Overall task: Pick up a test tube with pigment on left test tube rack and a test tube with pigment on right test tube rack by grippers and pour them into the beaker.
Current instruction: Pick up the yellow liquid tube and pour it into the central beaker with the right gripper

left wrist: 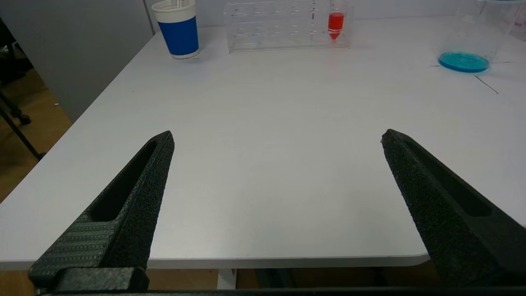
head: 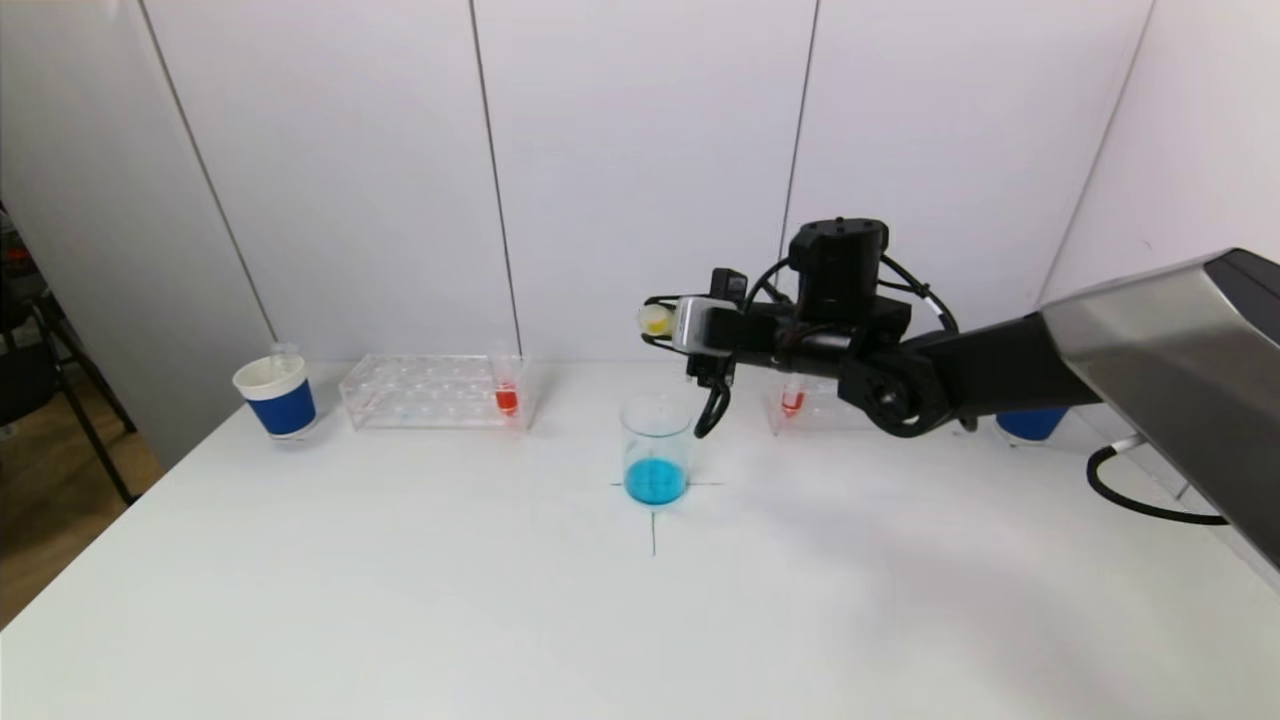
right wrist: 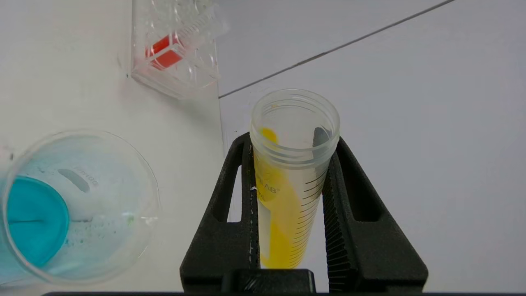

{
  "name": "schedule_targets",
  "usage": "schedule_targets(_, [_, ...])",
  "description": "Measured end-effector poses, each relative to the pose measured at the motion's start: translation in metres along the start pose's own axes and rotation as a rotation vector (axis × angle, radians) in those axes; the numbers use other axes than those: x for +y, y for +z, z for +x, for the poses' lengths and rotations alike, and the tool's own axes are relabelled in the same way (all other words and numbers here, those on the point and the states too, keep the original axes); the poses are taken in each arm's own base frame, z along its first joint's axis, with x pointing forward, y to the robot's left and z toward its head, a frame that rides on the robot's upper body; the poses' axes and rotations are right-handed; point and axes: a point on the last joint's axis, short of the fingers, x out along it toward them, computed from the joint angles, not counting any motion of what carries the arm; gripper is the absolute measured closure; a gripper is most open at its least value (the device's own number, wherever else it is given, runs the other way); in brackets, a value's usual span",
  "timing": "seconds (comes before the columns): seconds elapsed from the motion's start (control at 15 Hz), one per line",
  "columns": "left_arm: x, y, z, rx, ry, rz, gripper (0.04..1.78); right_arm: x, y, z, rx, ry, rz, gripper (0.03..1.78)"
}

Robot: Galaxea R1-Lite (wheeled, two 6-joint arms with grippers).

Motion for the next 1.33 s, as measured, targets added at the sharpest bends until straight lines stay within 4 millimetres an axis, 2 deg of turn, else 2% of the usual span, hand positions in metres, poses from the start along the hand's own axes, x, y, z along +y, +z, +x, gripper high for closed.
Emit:
schedule_targets(0.6, [0.0,0.0,0.0,0.0,0.0,0.0,0.06,0.011,-0.019,-0.011,0.047,-0.015,-0.119,1.31])
schedule_targets(1.33, [0.0,0.0,0.0,0.0,0.0,0.0,0.06,0.02,-0.024,-0.012,-0.026,-0.087,-0.233,1.31])
